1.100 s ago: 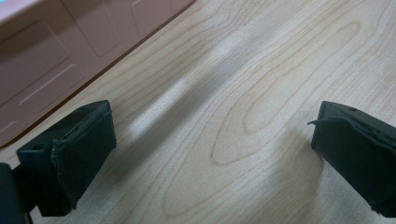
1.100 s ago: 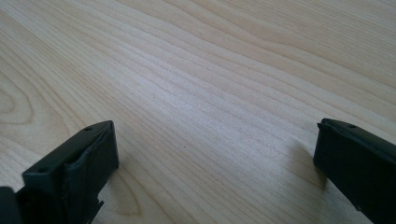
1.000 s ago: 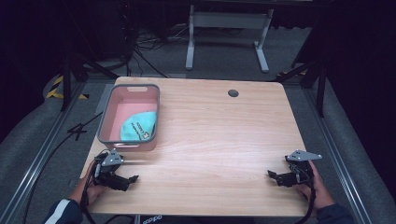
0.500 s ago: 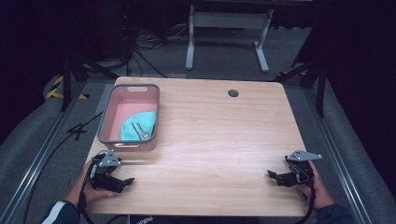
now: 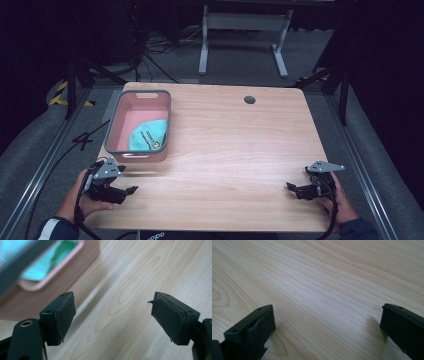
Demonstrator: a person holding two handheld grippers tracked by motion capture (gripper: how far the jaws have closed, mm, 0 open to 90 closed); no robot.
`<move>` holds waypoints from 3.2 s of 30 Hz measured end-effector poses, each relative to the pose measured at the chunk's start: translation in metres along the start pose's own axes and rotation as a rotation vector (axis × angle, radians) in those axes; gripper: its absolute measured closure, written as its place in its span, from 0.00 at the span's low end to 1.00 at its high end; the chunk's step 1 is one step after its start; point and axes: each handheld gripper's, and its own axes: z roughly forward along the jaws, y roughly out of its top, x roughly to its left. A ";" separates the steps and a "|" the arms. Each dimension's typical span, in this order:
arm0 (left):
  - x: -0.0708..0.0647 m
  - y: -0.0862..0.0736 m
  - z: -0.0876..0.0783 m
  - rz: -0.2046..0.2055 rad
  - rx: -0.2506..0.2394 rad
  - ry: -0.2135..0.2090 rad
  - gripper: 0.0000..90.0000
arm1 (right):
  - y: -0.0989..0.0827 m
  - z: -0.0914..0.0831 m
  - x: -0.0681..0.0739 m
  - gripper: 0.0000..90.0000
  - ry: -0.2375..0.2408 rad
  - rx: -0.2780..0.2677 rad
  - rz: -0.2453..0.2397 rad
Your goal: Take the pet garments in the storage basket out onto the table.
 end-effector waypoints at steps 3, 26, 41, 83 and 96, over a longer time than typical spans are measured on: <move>0.002 0.005 -0.009 0.006 -0.015 0.011 0.21 | 0.000 0.000 0.000 0.00 0.000 0.000 0.000; 0.071 0.080 -0.017 -0.005 0.017 0.078 0.20 | 0.000 0.000 0.000 0.00 -0.001 -0.001 0.006; 0.105 0.119 0.051 -0.017 0.247 0.027 0.20 | 0.000 0.000 0.000 0.00 -0.001 -0.001 0.007; 0.117 0.123 0.118 -0.078 0.505 0.048 0.77 | 0.000 0.000 0.000 0.00 -0.001 -0.002 0.006; 0.116 0.127 0.083 -0.120 0.316 0.116 0.79 | 0.000 0.000 0.000 0.00 -0.001 -0.002 0.006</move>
